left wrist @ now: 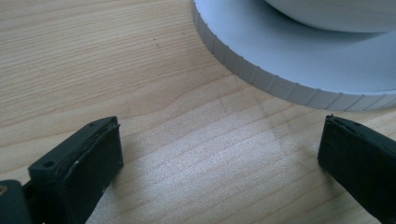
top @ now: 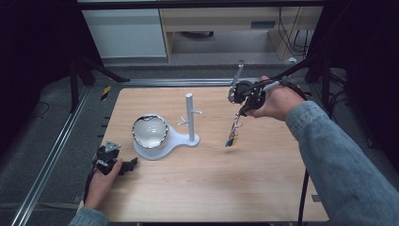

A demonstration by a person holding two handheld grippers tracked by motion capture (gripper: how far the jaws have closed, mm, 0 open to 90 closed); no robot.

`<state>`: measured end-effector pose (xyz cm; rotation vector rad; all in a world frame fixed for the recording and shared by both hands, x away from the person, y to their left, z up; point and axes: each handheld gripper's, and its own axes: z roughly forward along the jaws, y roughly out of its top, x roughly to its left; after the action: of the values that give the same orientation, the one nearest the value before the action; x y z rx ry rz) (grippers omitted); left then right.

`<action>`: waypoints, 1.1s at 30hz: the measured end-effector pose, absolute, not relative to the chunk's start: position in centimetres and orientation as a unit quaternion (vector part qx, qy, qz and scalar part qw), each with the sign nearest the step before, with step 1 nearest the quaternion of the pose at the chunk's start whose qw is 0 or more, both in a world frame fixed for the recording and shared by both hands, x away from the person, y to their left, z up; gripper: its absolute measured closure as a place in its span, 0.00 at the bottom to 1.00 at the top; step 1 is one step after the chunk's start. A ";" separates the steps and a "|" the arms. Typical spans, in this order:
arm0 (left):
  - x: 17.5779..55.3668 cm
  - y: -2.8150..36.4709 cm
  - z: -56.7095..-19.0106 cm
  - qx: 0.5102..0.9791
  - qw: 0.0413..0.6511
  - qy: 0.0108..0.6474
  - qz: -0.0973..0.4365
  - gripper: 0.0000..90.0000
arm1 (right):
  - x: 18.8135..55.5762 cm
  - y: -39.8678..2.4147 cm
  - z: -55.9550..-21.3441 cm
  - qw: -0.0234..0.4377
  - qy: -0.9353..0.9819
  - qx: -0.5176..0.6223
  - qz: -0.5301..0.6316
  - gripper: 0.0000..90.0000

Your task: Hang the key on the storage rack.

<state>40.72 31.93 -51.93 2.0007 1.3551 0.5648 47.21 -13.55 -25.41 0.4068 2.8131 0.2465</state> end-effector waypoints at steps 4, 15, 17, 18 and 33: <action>40.7 31.9 -51.9 0.763 0.324 0.517 0.215 0.00 | 47.6 -13.1 -25.5 0.140 0.976 0.140 0.088 0.99; 40.7 31.9 -51.9 0.763 0.324 0.517 0.215 0.00 | 48.5 -10.5 -24.7 0.138 0.978 0.130 0.087 0.99; 40.7 31.9 -51.9 0.763 0.324 0.516 0.215 0.00 | 48.5 -9.9 -24.2 0.144 0.978 0.122 0.092 0.99; 40.7 31.9 -51.9 0.763 0.324 0.517 0.215 0.00 | 48.5 -9.6 -24.0 0.144 0.978 0.118 0.097 0.99; 40.7 31.9 -51.9 0.763 0.324 0.517 0.215 0.00 | 48.2 -7.3 -21.9 0.154 0.978 0.103 0.099 0.99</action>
<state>40.72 31.93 -51.93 2.0010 1.3551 0.5648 48.19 -7.33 -21.92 0.2939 2.8025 0.2847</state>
